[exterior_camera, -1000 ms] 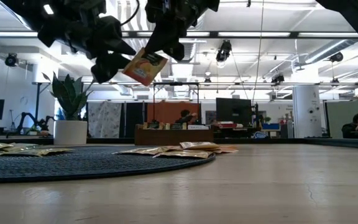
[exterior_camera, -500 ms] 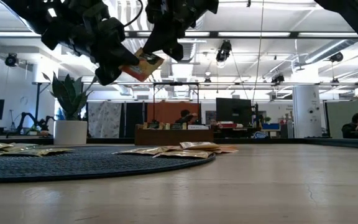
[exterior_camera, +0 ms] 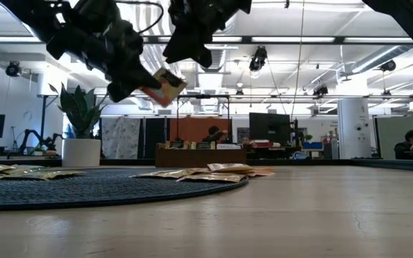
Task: Pick & Place Tea
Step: Put the orange tea bag into the left section of the wooden organizer
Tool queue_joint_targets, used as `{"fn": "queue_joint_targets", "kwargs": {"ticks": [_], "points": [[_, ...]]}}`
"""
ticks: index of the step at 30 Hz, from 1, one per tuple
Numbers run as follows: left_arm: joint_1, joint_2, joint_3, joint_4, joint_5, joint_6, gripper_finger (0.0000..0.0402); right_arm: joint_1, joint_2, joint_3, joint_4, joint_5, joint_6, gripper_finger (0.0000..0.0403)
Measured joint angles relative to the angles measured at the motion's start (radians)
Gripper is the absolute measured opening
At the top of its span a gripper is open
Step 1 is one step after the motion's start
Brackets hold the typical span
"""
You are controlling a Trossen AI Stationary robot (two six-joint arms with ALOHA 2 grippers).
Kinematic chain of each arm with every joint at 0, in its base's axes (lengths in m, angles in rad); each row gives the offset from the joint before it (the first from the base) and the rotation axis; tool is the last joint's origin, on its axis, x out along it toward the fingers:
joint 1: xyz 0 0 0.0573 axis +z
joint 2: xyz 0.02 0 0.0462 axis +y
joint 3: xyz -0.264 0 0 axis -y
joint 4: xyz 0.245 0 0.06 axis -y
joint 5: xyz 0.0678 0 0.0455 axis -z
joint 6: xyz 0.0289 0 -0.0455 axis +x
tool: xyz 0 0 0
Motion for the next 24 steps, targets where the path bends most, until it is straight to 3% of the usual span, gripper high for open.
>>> {"fn": "queue_joint_targets", "kwargs": {"ticks": [11, 17, 24], "points": [[0.019, -0.044, -0.046, 0.011, -0.003, -0.041, 0.0001, -0.012, -0.001, 0.004, -0.014, 0.129, -0.074, 0.0184], [0.019, -0.144, -0.075, 0.011, -0.017, -0.041, 0.0001, -0.025, -0.001, 0.003, -0.094, 0.087, -0.077, 0.019], [0.019, -0.217, -0.093, 0.016, -0.012, -0.035, 0.0001, -0.025, -0.003, 0.003, -0.022, 0.057, -0.087, 0.0183]]}}
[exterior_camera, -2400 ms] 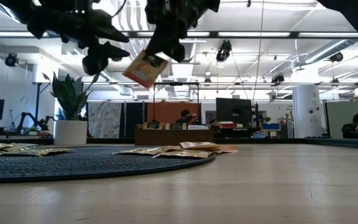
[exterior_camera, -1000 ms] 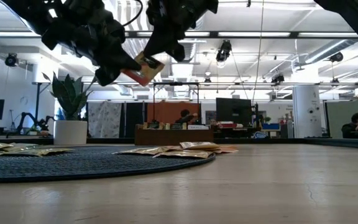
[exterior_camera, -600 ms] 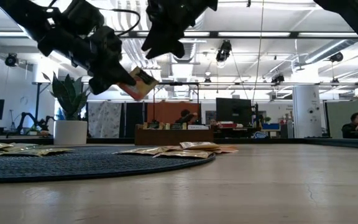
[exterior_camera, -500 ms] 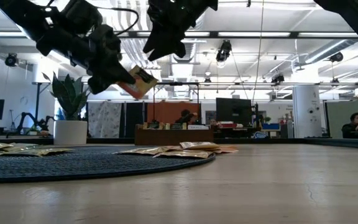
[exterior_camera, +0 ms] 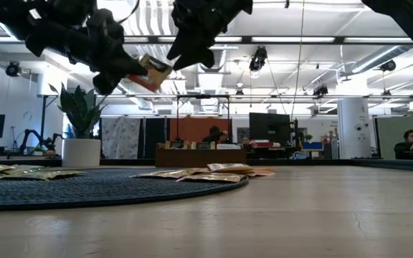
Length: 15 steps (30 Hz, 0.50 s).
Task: Pick & Place Tea
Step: Put the orange tea bag into the left section of the wooden organizer
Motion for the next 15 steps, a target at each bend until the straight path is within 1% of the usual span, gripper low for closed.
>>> {"fn": "queue_joint_targets", "kwargs": {"ticks": [5, 9, 12, 15], "points": [[0.0, -0.004, 0.0, 0.068, 0.003, 0.007, 0.0001, 0.0, 0.001, 0.0, 0.049, -0.045, 0.0, 0.0183], [0.0, -0.001, 0.0, 0.081, 0.003, 0.022, 0.0001, 0.0, 0.001, 0.0, 0.06, -0.048, 0.0, 0.0178], [0.0, -0.001, 0.0, 0.084, 0.003, 0.023, 0.0001, -0.001, 0.001, 0.0, 0.057, -0.049, 0.0, 0.0162], [0.001, -0.001, 0.0, 0.101, 0.003, 0.026, 0.0001, -0.001, 0.001, -0.001, 0.058, -0.051, 0.0, 0.0132]]}}
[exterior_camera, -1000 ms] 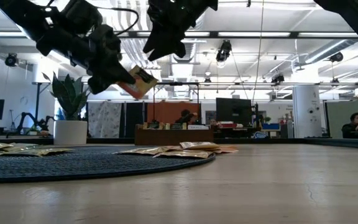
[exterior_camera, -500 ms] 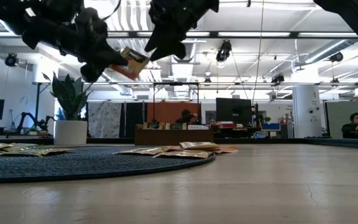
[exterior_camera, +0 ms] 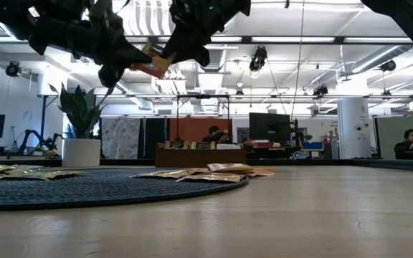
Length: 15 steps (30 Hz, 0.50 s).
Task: Pick & Place Tea
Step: Put the orange tea bag into the left section of the wooden organizer
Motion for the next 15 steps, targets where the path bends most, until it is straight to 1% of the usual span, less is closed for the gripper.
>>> {"fn": "queue_joint_targets", "kwargs": {"ticks": [4, 8, 11, 15], "points": [[0.0, 0.0, 0.0, -0.001, -0.008, 0.001, 0.0001, -0.003, 0.001, 0.0, 0.002, 0.0, 0.0, 0.0076], [0.0, 0.0, 0.0, -0.001, -0.04, 0.001, 0.0013, -0.009, 0.001, 0.0, 0.006, 0.0, -0.009, 0.0022], [-0.001, 0.0, 0.0, -0.001, -0.076, -0.002, 0.0023, -0.011, 0.001, 0.0, 0.015, 0.001, -0.016, 0.0011], [-0.001, 0.0, 0.0, -0.005, -0.121, -0.025, 0.004, -0.016, 0.001, 0.0, 0.027, 0.008, -0.018, 0.0009]]}}
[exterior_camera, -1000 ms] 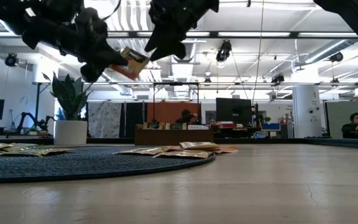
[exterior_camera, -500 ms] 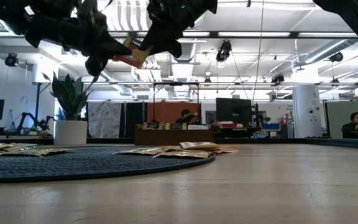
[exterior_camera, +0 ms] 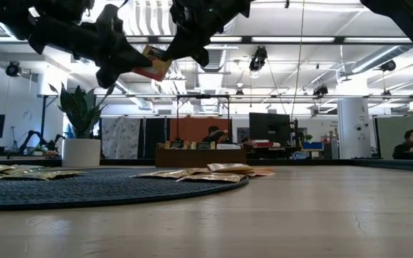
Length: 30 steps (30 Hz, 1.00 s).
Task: Pick & Place Tea
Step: Put the orange tea bag into the left section of the wooden organizer
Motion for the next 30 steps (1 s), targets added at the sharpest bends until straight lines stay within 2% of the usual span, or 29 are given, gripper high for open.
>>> {"fn": "queue_joint_targets", "kwargs": {"ticks": [13, 21, 30], "points": [[0.0, 0.001, 0.0, -0.165, -0.139, -0.119, 0.0147, -0.074, 0.0, -0.005, 0.081, 0.124, -0.032, 0.0008], [-0.003, -0.006, -0.002, -0.203, -0.058, -0.209, 0.0154, -0.155, 0.092, 0.004, 0.069, 0.134, -0.11, 0.0008], [-0.003, -0.017, -0.007, -0.2, -0.052, -0.26, 0.0154, -0.225, 0.218, 0.071, 0.07, 0.134, -0.191, 0.0008]]}}
